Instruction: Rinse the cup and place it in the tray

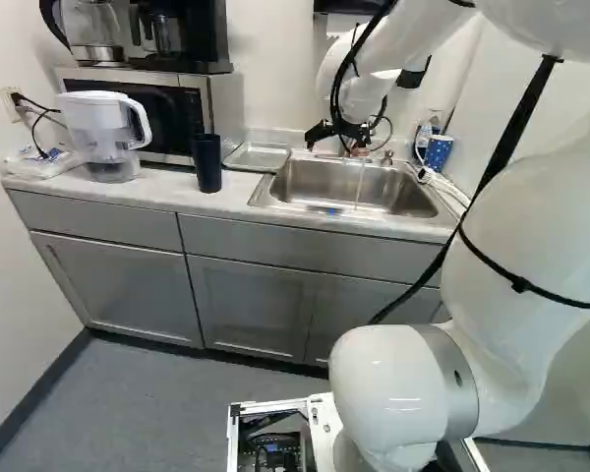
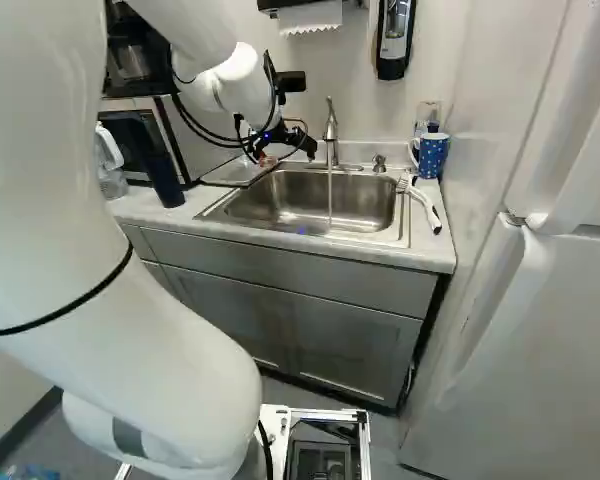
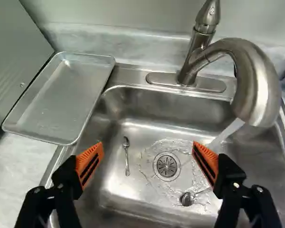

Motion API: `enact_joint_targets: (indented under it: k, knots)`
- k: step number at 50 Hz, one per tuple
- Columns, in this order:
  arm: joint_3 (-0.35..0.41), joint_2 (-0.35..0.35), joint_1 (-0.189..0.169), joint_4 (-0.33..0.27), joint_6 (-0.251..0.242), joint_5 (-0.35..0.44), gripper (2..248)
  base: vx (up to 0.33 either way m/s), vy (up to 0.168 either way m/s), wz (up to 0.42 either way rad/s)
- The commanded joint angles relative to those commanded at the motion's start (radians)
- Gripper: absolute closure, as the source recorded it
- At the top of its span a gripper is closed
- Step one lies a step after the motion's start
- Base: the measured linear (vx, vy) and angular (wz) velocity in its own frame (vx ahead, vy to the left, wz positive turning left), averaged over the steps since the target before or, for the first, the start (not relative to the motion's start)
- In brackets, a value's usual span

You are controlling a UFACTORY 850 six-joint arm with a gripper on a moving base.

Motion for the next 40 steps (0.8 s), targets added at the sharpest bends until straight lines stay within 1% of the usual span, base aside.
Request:
enact_joint_targets:
  k: [40]
  knots:
    - [0.072, 0.075, -0.062, 0.0, 0.0, 0.0, 3, 0.0, 0.0, 0.0]
